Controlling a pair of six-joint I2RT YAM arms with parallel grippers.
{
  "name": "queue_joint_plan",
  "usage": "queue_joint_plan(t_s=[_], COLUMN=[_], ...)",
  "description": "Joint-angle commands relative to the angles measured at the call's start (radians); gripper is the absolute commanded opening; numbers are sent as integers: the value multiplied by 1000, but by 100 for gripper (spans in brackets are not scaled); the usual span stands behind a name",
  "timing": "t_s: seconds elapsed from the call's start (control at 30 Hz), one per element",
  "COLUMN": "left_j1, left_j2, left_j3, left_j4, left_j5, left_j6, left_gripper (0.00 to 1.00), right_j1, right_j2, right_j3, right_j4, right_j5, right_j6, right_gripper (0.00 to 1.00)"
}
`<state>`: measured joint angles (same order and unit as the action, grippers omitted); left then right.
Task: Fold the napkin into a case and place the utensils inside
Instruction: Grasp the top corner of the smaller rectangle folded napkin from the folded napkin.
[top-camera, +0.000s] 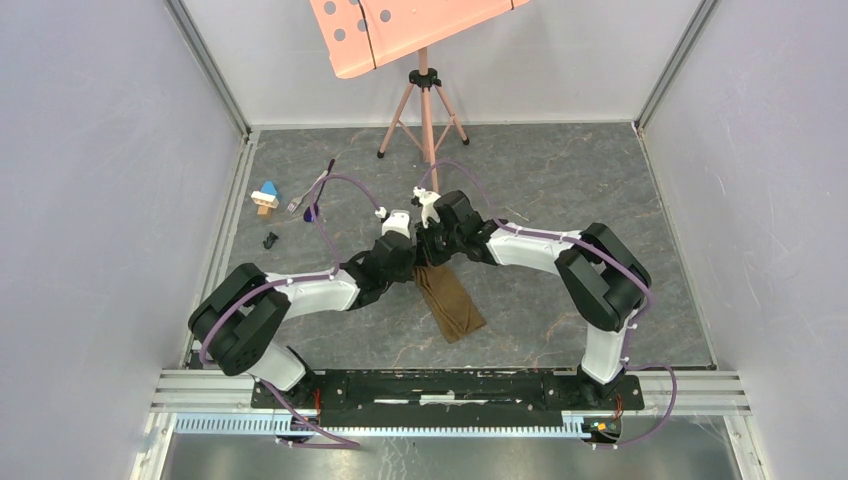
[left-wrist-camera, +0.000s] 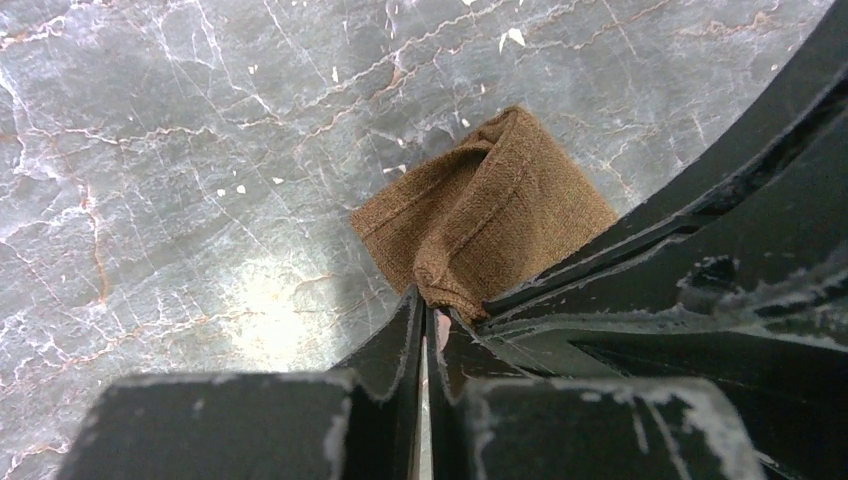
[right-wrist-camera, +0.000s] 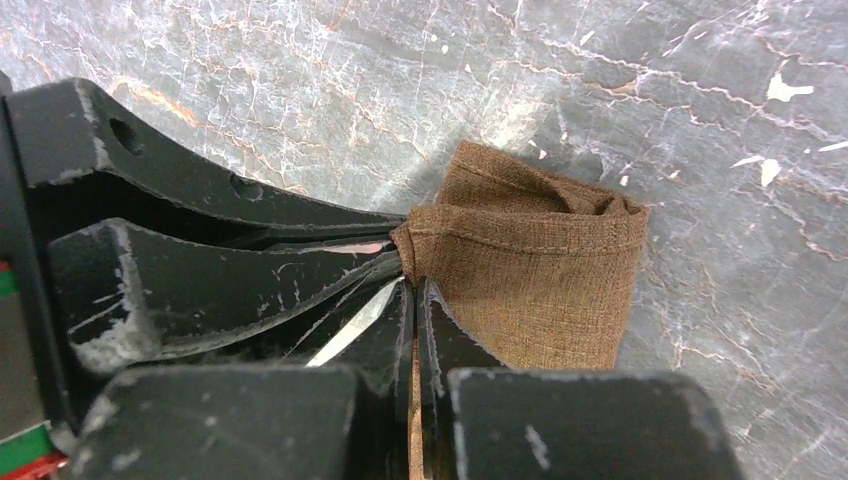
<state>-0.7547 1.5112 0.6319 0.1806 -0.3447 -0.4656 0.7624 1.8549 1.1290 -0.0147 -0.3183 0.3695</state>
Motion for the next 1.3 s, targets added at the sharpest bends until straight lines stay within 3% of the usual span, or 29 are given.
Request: queue_joint_plan(t_s=[0.0, 0.3, 0.77, 1.1, 1.27], left_j1=[10, 58, 70, 71, 71], left_j2=[-37, -52, -92, -94, -105], left_j3=[-15, -73, -112, -108, -105], left_j4=[76, 190, 250, 231, 167], left_j5=[1, 113, 184, 217, 157], left_j6=[-15, -25, -3, -6, -36], left_gripper=[5, 2, 2, 2, 2], right_j1=[15, 17, 34, 49, 25], right_j2=[30, 24, 34, 94, 30], right_j3=[-26, -45, 10, 89, -42], right_j4=[8, 17, -137, -79, 129], right_j5=[-37, -1, 113, 137, 107], right_j6=[8, 0, -49, 44, 179], right_gripper=[0, 0, 0, 0, 0])
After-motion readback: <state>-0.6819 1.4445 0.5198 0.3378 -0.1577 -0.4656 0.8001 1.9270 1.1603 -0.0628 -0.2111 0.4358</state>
